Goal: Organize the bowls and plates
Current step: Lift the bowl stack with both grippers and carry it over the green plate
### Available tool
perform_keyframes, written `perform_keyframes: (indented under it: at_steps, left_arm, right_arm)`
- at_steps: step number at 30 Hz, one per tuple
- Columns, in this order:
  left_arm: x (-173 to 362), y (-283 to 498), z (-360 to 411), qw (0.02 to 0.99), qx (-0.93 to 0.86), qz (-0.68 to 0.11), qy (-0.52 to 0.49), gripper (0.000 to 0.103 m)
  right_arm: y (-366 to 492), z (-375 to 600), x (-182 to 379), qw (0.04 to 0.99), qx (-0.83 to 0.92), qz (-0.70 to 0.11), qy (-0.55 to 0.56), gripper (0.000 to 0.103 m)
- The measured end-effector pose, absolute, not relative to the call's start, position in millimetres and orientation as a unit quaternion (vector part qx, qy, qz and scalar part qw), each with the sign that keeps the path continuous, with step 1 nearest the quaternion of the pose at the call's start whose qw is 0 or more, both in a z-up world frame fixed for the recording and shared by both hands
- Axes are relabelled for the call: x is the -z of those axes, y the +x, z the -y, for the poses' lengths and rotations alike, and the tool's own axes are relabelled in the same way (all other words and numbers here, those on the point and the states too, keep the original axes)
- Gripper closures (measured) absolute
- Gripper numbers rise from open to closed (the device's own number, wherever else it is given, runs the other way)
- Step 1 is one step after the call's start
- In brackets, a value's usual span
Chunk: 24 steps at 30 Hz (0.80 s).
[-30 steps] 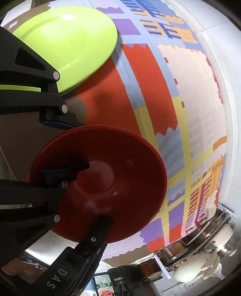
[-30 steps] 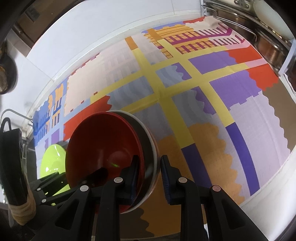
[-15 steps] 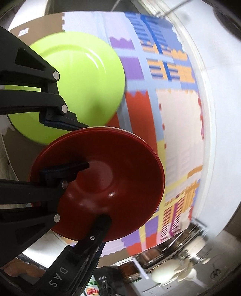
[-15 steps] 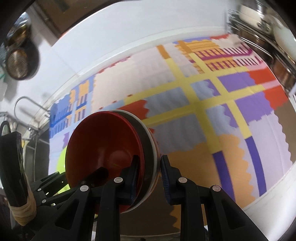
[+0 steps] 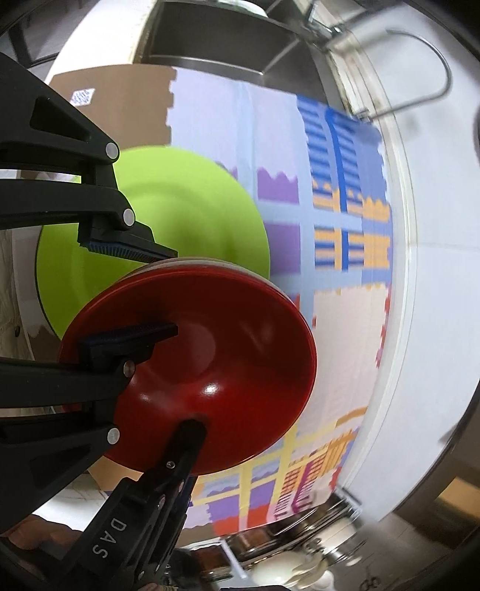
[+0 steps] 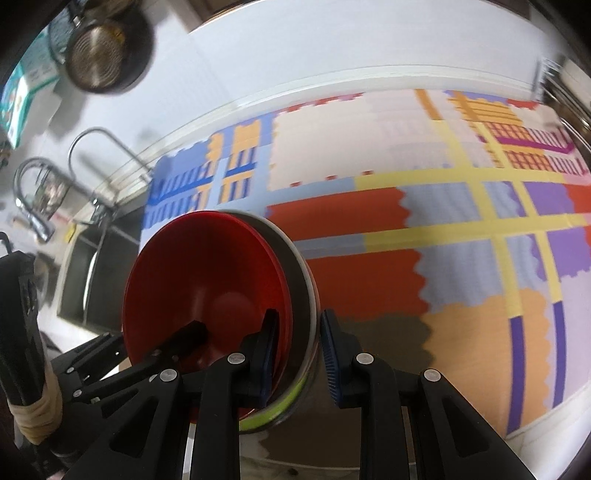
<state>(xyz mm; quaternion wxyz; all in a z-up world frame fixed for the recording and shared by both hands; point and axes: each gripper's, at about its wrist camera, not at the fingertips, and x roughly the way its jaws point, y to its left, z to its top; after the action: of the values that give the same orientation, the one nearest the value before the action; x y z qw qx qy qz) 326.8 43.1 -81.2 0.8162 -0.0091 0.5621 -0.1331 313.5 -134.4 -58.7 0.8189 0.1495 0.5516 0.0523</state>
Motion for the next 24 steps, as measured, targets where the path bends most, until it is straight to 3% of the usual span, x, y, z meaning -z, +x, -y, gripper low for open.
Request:
perform_keyframes:
  at_steps: [24]
  left_arm:
    - [123.0, 332.2, -95.2, 0.782, 0.095, -0.614, -0.043, 0.071]
  right_arm:
    - [330.3, 69.7, 95.9, 0.783, -0.087, -0.603, 0.123, 0.078]
